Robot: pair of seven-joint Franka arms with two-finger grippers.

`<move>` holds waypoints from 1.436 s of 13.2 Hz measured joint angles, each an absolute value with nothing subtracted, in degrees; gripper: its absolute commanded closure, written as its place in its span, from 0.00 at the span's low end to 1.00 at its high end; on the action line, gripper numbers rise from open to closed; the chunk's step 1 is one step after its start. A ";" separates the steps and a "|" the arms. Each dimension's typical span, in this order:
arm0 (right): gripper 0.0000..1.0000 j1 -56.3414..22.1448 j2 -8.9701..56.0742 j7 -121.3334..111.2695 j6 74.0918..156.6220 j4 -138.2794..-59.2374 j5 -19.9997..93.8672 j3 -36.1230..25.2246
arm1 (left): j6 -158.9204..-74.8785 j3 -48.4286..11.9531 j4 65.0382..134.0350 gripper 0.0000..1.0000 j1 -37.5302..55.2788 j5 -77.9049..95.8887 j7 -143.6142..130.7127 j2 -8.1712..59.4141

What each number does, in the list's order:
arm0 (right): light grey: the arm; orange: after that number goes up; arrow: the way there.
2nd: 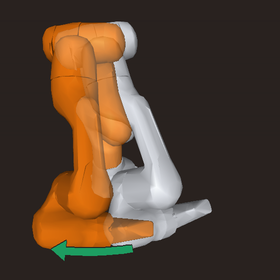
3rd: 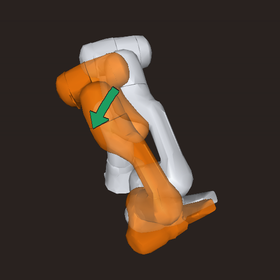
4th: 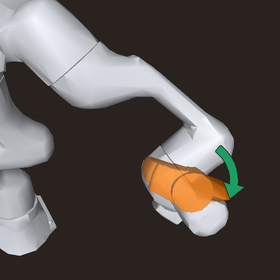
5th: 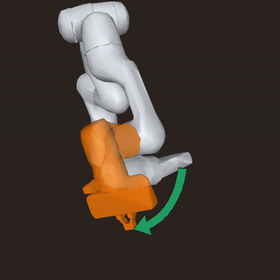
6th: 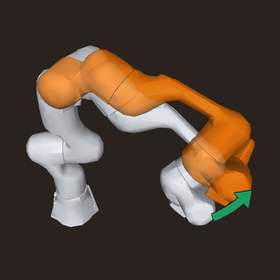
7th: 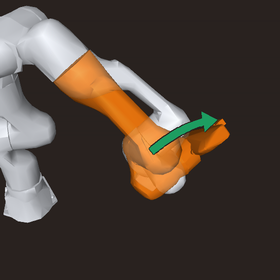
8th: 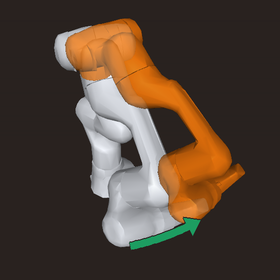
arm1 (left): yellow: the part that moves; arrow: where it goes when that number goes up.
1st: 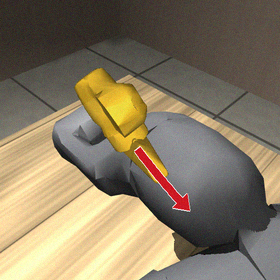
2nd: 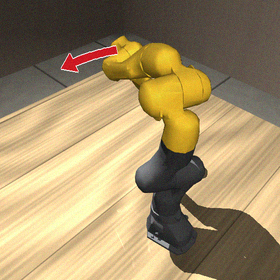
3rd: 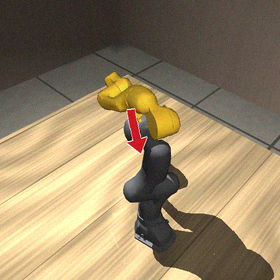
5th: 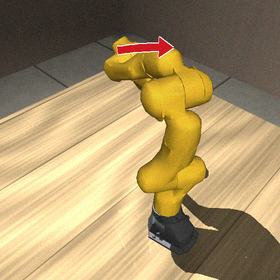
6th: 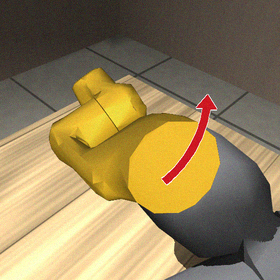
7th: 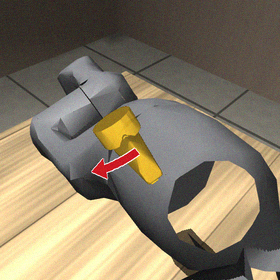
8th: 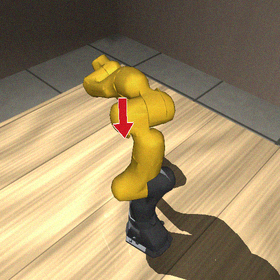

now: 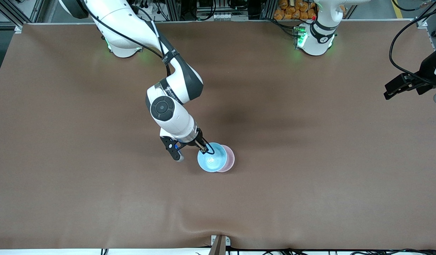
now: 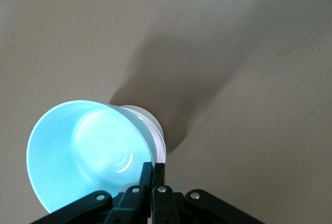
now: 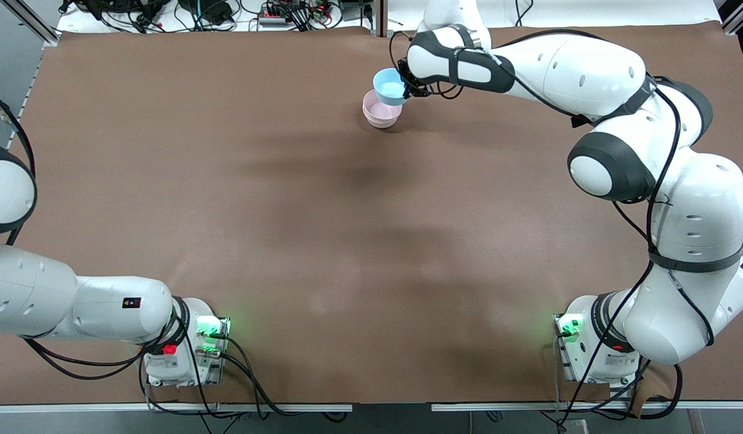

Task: Stack pink and blue bowls on white bowl
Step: 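Carry the blue bowl with the right gripper over the pink bowl, then lower the blue bowl into the pink bowl and open the right gripper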

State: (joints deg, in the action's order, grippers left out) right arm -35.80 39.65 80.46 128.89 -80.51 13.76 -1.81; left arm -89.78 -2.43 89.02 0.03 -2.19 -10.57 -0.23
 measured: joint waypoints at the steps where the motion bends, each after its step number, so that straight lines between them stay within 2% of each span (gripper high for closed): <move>1: 1.00 -36.05 39.91 80.67 128.96 -80.51 13.74 -1.81 | -89.82 -2.43 89.03 0.00 0.03 -2.19 -10.57 -0.23; 9: 1.00 -37.16 42.52 82.32 133.62 -80.44 13.69 -1.82 | -90.26 -2.36 89.33 0.00 -0.04 -2.19 -10.57 -0.22; 16: 1.00 -38.64 44.54 82.85 134.06 -80.13 12.19 -1.82 | -90.87 -2.36 90.21 0.00 -0.04 -2.19 -10.57 -0.17; 18: 0.64 -39.08 45.00 83.06 134.09 -80.11 11.27 -1.81 | -90.87 -2.36 90.23 0.00 -0.04 -2.19 -10.57 -0.17; 19: 0.54 -39.07 45.11 83.10 134.14 -80.08 11.23 -1.91 | -90.87 -2.36 90.24 0.00 -0.04 -2.19 -10.57 -0.17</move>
